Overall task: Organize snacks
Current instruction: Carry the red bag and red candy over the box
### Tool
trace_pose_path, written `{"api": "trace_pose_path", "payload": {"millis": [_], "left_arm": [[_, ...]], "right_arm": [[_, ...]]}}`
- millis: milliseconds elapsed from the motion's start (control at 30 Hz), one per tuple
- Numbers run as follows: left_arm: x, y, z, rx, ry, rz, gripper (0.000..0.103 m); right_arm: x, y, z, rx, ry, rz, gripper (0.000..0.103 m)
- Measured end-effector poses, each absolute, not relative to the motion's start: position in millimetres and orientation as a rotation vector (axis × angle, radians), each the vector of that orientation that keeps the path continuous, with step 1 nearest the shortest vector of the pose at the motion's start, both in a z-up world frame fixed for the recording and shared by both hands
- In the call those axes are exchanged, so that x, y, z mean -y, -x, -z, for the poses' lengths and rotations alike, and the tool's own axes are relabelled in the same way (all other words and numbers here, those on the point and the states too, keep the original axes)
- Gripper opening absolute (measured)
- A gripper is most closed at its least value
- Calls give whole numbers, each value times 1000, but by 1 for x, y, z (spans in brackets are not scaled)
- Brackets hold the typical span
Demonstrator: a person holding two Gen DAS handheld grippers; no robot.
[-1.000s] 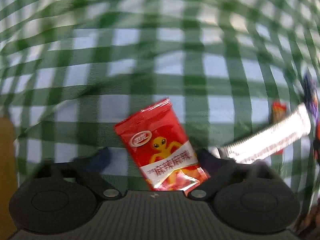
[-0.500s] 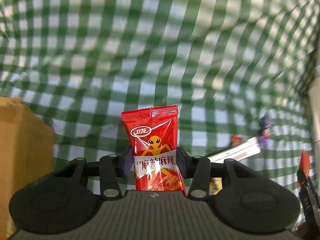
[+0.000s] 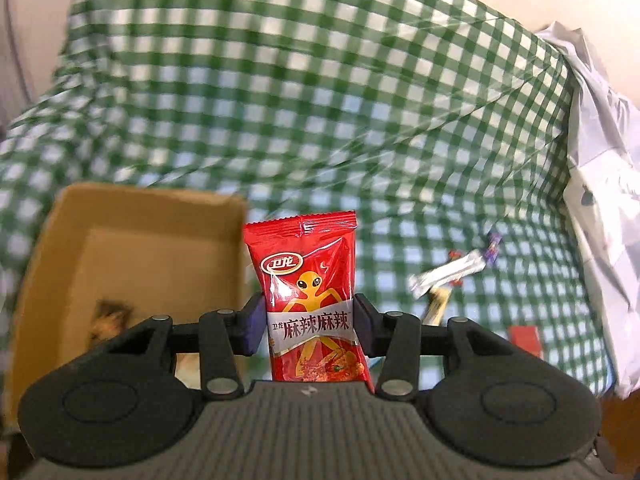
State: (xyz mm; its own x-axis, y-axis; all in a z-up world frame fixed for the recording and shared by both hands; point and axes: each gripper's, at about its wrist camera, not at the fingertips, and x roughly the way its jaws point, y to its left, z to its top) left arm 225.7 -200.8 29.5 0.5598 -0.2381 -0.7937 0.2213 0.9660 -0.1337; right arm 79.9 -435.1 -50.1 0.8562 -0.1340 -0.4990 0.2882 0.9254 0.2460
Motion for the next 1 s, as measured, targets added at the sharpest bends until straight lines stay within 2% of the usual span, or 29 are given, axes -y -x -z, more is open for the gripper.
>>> {"api": "trace_pose_path", "payload": {"millis": [267, 533, 1000], "left_arm": [[84, -149, -29, -987, 33, 184, 50], [-3, -99, -16, -1012, 108, 120, 50], [-49, -83, -18, -963, 185, 126, 50]], "right_arm": [[308, -41, 33, -598, -329, -14, 51], [231, -17, 17, -631, -246, -112, 51], [191, -2, 0, -636, -150, -93, 51]]}}
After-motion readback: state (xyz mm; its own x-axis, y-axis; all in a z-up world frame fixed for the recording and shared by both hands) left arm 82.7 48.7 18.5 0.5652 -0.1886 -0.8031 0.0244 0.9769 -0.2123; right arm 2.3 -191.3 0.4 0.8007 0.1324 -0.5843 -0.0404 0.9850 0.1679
